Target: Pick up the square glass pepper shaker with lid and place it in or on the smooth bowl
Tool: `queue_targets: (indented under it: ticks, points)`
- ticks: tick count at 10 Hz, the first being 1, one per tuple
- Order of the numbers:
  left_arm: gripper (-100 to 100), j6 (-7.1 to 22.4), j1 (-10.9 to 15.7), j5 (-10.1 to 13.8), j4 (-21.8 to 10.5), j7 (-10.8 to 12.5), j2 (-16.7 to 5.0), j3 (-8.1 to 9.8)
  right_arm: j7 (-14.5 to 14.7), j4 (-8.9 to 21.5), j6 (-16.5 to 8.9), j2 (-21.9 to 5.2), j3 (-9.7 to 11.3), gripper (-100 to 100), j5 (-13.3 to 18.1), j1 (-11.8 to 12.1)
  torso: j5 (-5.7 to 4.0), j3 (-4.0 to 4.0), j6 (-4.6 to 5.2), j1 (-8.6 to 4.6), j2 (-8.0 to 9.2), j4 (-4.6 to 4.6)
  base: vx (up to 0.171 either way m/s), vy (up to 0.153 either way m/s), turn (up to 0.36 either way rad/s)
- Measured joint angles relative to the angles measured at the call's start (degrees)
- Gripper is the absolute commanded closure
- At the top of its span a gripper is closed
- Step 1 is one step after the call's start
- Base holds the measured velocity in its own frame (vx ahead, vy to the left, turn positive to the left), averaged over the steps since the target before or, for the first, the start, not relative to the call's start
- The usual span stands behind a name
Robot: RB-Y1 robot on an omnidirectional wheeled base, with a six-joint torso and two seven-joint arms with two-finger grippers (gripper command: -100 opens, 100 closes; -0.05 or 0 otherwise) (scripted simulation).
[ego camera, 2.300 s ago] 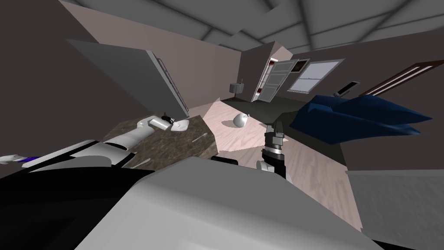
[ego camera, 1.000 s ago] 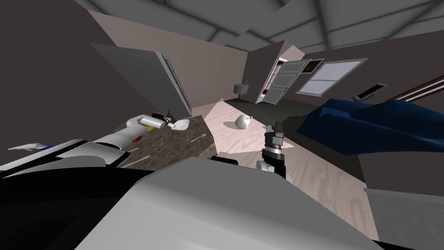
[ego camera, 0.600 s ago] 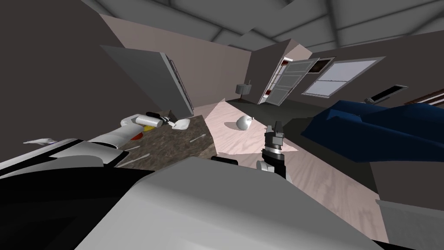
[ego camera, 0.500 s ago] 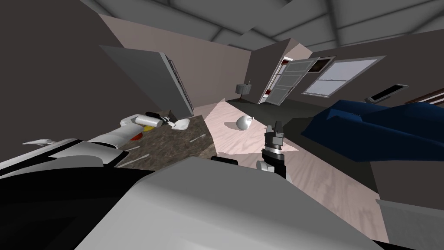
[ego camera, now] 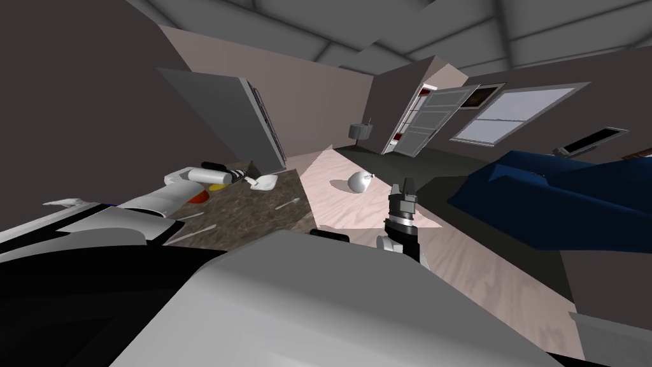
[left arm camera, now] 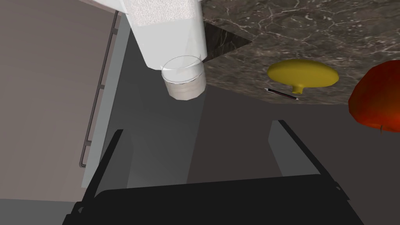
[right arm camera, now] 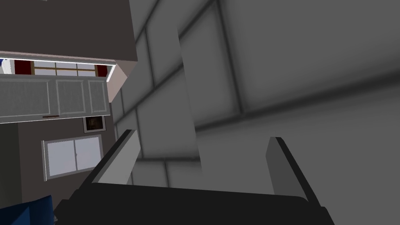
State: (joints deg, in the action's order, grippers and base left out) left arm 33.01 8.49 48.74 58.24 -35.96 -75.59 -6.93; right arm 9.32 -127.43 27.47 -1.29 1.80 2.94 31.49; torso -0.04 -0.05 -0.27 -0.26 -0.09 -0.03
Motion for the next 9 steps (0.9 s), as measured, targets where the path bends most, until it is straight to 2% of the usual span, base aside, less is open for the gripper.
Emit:
queue_targets:
  ticks: [3, 4, 5, 9]
  points:
    - [-100, -1.56, -0.2, 4.37, -1.61, -5.06, -0.83, 1.05, 0.0, 0.0, 0.0, 0.0, 0.0, 0, 0.0, -0.01, 0.02, 0.04, 0.04, 0.1, 0.07, 0.01, 0.032, -0.043, 0.038]
    - [-100, -1.7, -0.32, 4.92, -1.63, -6.24, -0.94, 1.18, 0.0, 0.0, 0.0, 0.0, 0.0, 0, 0.0, -0.01, 0.04, 0.06, 0.07, 0.17, 0.12, 0.02, 0.001, -0.006, -0.012]
    - [0, -1.71, -0.31, 4.97, -1.63, -6.48, -0.95, 1.19, 0.0, 0.0, 0.0, -0.01, 0.0, 0, 0.0, -0.01, 0.06, 0.09, 0.04, 0.25, 0.17, 0.03, 0.0, 0.0, 0.0]
    - [0, -1.71, -0.31, 4.96, -1.63, -6.46, -0.95, 1.19, 0.0, 0.0, 0.0, -0.01, 0.0, 0, 0.0, -0.01, 0.08, 0.11, 0.04, 0.3, 0.21, 0.04, 0.0, 0.0, 0.0]
